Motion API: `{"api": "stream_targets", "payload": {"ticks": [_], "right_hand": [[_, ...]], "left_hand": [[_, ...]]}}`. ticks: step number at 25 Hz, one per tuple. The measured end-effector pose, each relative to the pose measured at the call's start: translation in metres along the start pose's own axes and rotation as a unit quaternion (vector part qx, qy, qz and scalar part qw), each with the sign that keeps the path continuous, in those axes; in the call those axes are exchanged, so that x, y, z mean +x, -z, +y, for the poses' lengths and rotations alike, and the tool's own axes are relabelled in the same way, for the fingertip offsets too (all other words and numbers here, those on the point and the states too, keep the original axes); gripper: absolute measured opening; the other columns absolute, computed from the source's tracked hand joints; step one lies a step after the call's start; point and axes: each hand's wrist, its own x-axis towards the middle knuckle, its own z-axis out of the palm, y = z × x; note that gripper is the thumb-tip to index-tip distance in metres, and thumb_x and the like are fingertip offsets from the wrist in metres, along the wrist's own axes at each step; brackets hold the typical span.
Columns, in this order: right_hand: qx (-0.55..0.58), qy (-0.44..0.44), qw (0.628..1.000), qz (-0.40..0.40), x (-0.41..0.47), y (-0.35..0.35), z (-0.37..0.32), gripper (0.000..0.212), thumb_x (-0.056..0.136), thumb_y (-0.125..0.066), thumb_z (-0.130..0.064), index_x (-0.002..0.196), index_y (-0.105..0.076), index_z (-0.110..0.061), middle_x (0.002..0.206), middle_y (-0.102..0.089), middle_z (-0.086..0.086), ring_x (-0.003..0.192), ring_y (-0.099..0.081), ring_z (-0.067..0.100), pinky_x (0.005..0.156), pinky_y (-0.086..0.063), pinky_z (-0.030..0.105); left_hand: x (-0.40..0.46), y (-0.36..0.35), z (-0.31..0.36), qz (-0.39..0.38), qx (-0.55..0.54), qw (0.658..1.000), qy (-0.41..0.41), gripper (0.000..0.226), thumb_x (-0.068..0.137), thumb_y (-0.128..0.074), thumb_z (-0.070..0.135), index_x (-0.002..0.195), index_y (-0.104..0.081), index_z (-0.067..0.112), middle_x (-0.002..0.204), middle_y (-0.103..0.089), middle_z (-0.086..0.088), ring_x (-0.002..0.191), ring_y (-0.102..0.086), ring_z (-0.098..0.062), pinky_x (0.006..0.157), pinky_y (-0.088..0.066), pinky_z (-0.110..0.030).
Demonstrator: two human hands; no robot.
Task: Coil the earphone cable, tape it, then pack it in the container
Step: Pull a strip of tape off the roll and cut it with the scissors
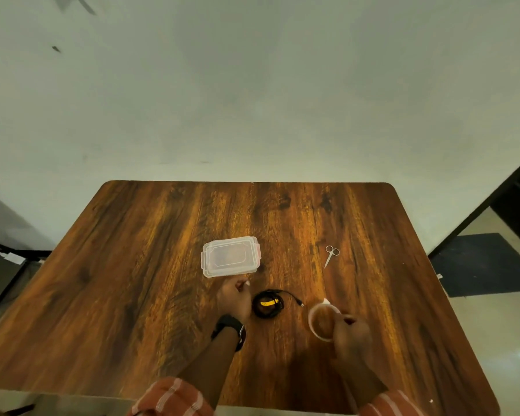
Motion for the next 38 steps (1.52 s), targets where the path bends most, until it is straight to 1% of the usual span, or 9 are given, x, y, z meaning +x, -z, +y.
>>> {"api": "stream_targets", "payload": {"ticks": [3, 7, 13, 17, 21, 25, 29, 33, 38], "right_hand": [[0.027, 0.068, 0.995, -0.061, -0.016, 0.004, -0.025, 0.023, 0.078, -0.075, -0.042, 0.092, -0.064, -0.027, 0.089, -0.071, -0.004, 0.076, -0.069, 0.015, 0.065, -0.057, 0.036], [0.078, 0.185, 0.978, -0.054, -0.035, 0.003, -0.069, 0.024, 0.075, -0.083, -0.024, 0.088, -0.065, -0.015, 0.086, -0.068, 0.001, 0.078, -0.066, 0.02, 0.06, -0.051, 0.027], [0.108, 0.301, 0.945, -0.072, -0.07, 0.0, -0.109, 0.022, 0.075, -0.082, -0.01, 0.081, -0.063, -0.019, 0.078, -0.065, -0.011, 0.074, -0.065, 0.013, 0.054, -0.048, 0.01], [0.108, 0.311, 0.94, -0.094, -0.081, 0.001, -0.117, 0.041, 0.076, -0.082, -0.018, 0.111, -0.062, -0.025, 0.093, -0.066, -0.016, 0.086, -0.065, 0.005, 0.061, -0.052, 0.009], [0.066, 0.343, 0.93, -0.117, -0.079, -0.001, -0.112, 0.032, 0.081, -0.077, -0.015, 0.109, -0.067, -0.026, 0.1, -0.07, -0.011, 0.093, -0.066, 0.006, 0.07, -0.055, 0.013], [0.095, 0.319, 0.936, -0.113, -0.08, -0.005, -0.107, 0.027, 0.081, -0.076, -0.006, 0.101, -0.066, -0.022, 0.099, -0.069, -0.01, 0.094, -0.067, 0.005, 0.073, -0.057, 0.015], [0.113, 0.286, 0.942, -0.136, -0.073, -0.01, -0.093, 0.028, 0.08, -0.077, -0.006, 0.102, -0.066, -0.019, 0.104, -0.071, -0.004, 0.099, -0.068, 0.008, 0.079, -0.059, 0.02], [0.024, 0.322, 0.917, -0.233, -0.05, -0.005, -0.08, 0.045, 0.084, -0.071, -0.011, 0.125, -0.06, -0.026, 0.124, -0.063, -0.013, 0.114, -0.059, 0.001, 0.092, -0.055, 0.024], [-0.245, 0.385, 0.863, -0.218, 0.056, 0.02, -0.083, 0.038, 0.09, -0.046, -0.041, 0.121, -0.062, -0.028, 0.122, -0.062, -0.008, 0.111, -0.058, 0.012, 0.097, -0.047, 0.032]], "left_hand": [[-0.019, 0.01, 0.036, -0.017, -0.053, 0.995, -0.086, 0.01, 0.088, -0.067, 0.017, 0.096, -0.072, 0.018, 0.093, -0.07, 0.007, 0.089, -0.065, -0.009, 0.079, -0.052, -0.025], [-0.045, 0.029, 0.082, -0.081, -0.065, 0.977, -0.184, 0.021, 0.084, -0.071, 0.031, 0.103, -0.073, 0.022, 0.099, -0.07, 0.013, 0.09, -0.063, 0.002, 0.075, -0.048, -0.013], [-0.058, 0.039, 0.116, -0.121, -0.05, 0.969, -0.209, 0.02, 0.083, -0.073, 0.027, 0.1, -0.072, 0.017, 0.099, -0.065, 0.012, 0.087, -0.058, 0.004, 0.071, -0.042, -0.012], [-0.052, 0.046, 0.121, -0.072, -0.043, 0.974, -0.21, 0.004, 0.086, -0.069, 0.014, 0.085, -0.073, 0.014, 0.089, -0.07, 0.006, 0.08, -0.058, 0.001, 0.064, -0.039, -0.005], [-0.048, 0.052, 0.125, -0.054, -0.023, 0.973, -0.223, 0.008, 0.093, -0.059, 0.011, 0.09, -0.066, 0.014, 0.088, -0.066, 0.006, 0.083, -0.06, -0.007, 0.065, -0.04, -0.01], [-0.038, 0.058, 0.13, -0.004, -0.059, 0.976, -0.209, 0.006, 0.097, -0.053, 0.01, 0.097, -0.057, 0.014, 0.098, -0.064, -0.003, 0.089, -0.064, -0.019, 0.075, -0.058, -0.033], [-0.035, 0.056, 0.129, -0.004, -0.084, 0.979, -0.186, 0.005, 0.099, -0.049, 0.013, 0.101, -0.052, 0.016, 0.108, -0.064, -0.008, 0.091, -0.064, -0.018, 0.072, -0.06, -0.034], [-0.035, 0.051, 0.133, -0.001, -0.012, 0.962, -0.273, 0.005, 0.099, -0.05, 0.017, 0.096, -0.052, 0.021, 0.092, -0.061, 0.008, 0.082, -0.059, -0.011, 0.074, -0.056, -0.035], [-0.029, 0.06, 0.14, -0.014, 0.085, 0.943, -0.321, 0.01, 0.099, -0.049, 0.026, 0.101, -0.057, 0.02, 0.09, -0.062, 0.012, 0.073, -0.055, -0.001, 0.066, -0.046, -0.019]]}}
